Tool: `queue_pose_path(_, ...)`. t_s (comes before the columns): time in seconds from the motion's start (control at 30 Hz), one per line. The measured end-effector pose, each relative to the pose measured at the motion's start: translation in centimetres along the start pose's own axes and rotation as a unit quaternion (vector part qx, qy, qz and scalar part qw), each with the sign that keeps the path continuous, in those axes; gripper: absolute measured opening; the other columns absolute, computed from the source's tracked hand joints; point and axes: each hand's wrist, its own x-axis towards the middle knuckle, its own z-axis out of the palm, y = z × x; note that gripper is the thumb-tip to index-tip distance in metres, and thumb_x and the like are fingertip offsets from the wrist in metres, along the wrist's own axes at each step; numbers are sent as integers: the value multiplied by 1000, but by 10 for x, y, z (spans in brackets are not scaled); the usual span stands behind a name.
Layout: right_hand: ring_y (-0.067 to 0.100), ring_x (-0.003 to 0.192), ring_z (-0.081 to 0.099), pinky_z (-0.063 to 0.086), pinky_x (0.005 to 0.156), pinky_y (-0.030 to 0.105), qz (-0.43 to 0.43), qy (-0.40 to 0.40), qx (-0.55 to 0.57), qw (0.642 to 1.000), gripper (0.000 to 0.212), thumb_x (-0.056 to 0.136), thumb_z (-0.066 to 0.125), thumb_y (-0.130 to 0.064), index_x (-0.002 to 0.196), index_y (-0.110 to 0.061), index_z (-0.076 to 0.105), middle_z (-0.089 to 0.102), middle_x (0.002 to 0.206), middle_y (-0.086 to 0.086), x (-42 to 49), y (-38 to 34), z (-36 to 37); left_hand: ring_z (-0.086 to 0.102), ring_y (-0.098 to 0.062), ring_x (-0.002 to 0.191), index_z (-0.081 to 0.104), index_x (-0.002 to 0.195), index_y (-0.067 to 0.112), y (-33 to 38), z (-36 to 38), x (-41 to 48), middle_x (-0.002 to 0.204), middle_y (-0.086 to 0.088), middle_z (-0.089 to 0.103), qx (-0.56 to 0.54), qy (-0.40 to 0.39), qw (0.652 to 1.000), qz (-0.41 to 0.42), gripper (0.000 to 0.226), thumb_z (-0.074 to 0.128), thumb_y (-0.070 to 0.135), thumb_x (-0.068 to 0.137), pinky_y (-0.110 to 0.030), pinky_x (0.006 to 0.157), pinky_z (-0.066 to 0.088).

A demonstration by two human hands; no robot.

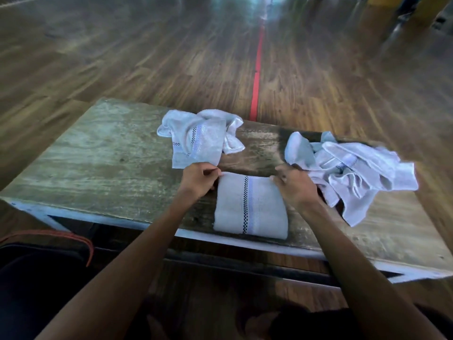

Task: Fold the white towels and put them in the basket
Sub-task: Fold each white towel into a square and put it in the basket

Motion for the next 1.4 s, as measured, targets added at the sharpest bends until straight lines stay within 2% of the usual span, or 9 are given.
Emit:
queue_pose_path(0.13, 28, 127, 36, 24, 102, 39, -33, 44, -118, 992, 39, 97, 42, -40, 130, -21, 49, 45, 133, 7, -43, -45, 0, 55, -6, 38, 64, 89, 17, 4, -13, -46, 73, -1, 68, -91, 29, 992, -76, 17, 55, 31, 94, -13, 42, 41)
queue_pose_path(0.23, 26, 144, 17, 11, 115, 40, -48, -39, -150, 987, 65, 95, 27, -60, 147, -21, 29, 25, 154, 12, -63, -62, 21, 52, -9, 36, 62, 92, 17, -1, -15, -97, 67, -3, 65, -145, -18, 982, -120, 20, 52, 34, 95, -16, 38, 38)
queue_pose_path(0.33, 27, 147, -7, -7, 119, 42, -18, -107, -161, 981, 83, 88, 21, -73, 152, -21, 10, -2, 159, 19, -58, -60, 33, 48, -11, 34, 62, 88, 15, -8, -5, -130, 61, -4, 61, -204, -71, 968, -128, 22, 52, 33, 95, -17, 36, 35)
queue_pose_path(0.43, 26, 146, -16, -11, 118, 41, -21, -131, -172, 976, 94, 79, 16, -82, 153, -26, 0, -12, 158, 19, -51, -57, 35, 49, -13, 35, 61, 103, 24, -13, 4, -143, 60, -1, 59, -274, -91, 949, -127, 14, 58, 33, 92, -17, 33, 30)
queue_pose_path(0.53, 26, 145, -19, -10, 118, 43, -19, -141, -164, 976, 99, 73, 14, -87, 152, -29, -4, -16, 157, 18, -49, -55, 34, 51, -14, 37, 57, 112, 33, -15, 7, -145, 61, 0, 60, -300, -108, 941, -109, 24, 63, 31, 89, -17, 33, 30)
queue_pose_path(0.83, 20, 145, -19, -10, 118, 42, -11, -118, -119, 986, 93, 75, 17, -86, 152, -34, 3, -13, 159, 11, -51, -50, 40, 59, -18, 43, 56, 121, 26, -7, 11, -142, 68, -7, 63, -343, -225, 904, -124, 35, 65, 32, 87, -18, 34, 35)
queue_pose_path(1.13, 18, 146, -17, -9, 119, 39, 6, -102, -142, 984, 87, 78, 12, -84, 151, -37, 5, -9, 160, 8, -48, -51, 45, 70, -23, 96, 56, 105, 10, -9, 14, -153, 112, -6, 68, -398, -202, 882, -152, 25, 63, 27, 89, -34, 60, 59)
queue_pose_path(1.3, 17, 146, -16, -8, 119, 39, 14, -98, -152, 983, 85, 80, 12, -82, 151, -36, 6, -7, 161, 7, -46, -52, 45, 68, -17, 101, 56, 106, 5, -10, 18, -155, 116, -9, 66, -397, -173, 889, -150, 25, 63, 23, 89, -38, 70, 59)
queue_pose_path(1.4, 17, 146, -16, -8, 119, 39, 18, -100, -159, 982, 84, 81, 11, -82, 151, -35, 6, -8, 160, 7, -46, -52, 46, 71, -21, 92, 57, 113, 9, -5, 20, -157, 106, -6, 70, -405, -156, 889, -147, 28, 63, 24, 90, -32, 65, 58)
